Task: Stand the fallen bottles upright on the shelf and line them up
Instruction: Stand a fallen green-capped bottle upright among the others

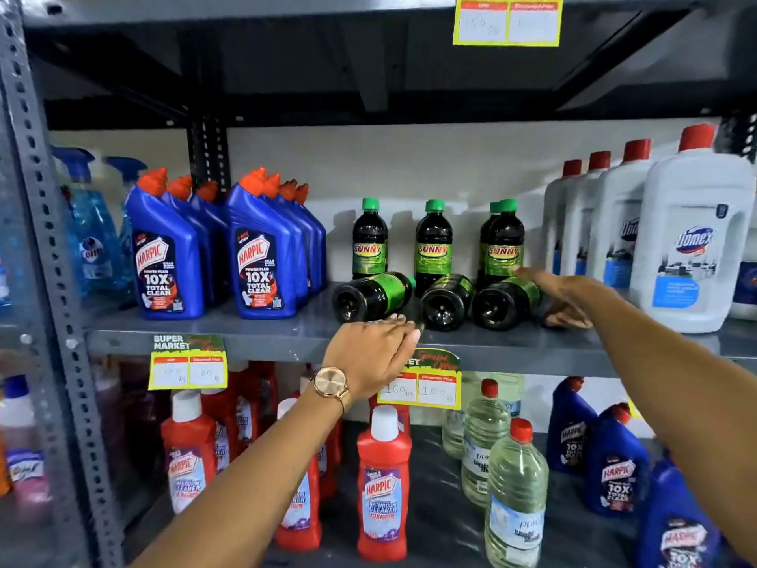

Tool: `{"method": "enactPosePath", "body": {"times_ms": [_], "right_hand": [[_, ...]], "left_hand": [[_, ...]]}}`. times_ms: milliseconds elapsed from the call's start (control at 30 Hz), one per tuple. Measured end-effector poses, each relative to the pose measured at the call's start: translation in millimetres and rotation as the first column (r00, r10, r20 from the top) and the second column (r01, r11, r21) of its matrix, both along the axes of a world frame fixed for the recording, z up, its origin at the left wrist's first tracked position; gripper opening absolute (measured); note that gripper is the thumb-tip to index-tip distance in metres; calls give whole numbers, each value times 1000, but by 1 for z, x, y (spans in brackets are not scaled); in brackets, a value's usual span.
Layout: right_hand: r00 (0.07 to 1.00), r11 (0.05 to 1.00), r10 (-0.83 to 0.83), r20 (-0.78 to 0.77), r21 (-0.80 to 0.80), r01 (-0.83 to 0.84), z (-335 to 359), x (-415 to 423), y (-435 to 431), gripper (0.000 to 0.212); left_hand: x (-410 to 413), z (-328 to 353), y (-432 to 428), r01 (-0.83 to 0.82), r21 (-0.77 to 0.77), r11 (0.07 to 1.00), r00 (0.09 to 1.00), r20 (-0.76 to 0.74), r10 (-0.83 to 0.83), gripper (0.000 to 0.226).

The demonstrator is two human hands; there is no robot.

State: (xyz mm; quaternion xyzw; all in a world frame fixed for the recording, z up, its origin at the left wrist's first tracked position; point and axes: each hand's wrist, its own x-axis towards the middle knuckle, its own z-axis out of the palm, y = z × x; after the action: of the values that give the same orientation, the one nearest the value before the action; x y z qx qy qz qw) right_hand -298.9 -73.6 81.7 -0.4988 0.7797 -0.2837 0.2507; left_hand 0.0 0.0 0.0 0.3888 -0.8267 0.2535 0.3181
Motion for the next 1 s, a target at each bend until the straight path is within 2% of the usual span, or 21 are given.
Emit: {"method": "enactPosePath", "body": {"times_ms": [133,300,433,533,600,667,767,867,1000], "right_hand": [[998,999,13,54,36,-15,2,7,-6,98],[972,991,40,231,-135,-9,-12,8,-16,114],[946,980,19,322,-195,47,-18,13,1,98],[967,891,-121,223,-406,205,-32,10,13,97],[957,799,-138,255,-542,260,-36,11,21,82],[959,705,-97,265,-662,254,-33,15,25,69],[981,602,-161,110,-777,186,-30,24,28,76],[955,615,-276,-110,-784,87,-31,33,30,82],[955,645,-264,-134,-761,72,-33,38,28,84]], "left_hand": [[1,-3,-5,2,-2,1000,1000,-15,-2,55],[0,-4,-8,-16,-68,998,999,-35,14,48],[0,-5,-9,-17,-86,996,999,-32,14,45],[-1,-5,-9,-24,-78,997,999,-42,21,45],[-2,-5,-8,-36,-62,997,998,-45,33,46],[-2,-4,-8,-37,-51,998,998,-58,34,47],[-3,-4,-7,-44,-41,998,996,-75,41,50],[-4,-4,-6,-50,-32,998,996,-79,48,50],[-3,-3,-5,-55,-25,998,997,-63,54,50]]}}
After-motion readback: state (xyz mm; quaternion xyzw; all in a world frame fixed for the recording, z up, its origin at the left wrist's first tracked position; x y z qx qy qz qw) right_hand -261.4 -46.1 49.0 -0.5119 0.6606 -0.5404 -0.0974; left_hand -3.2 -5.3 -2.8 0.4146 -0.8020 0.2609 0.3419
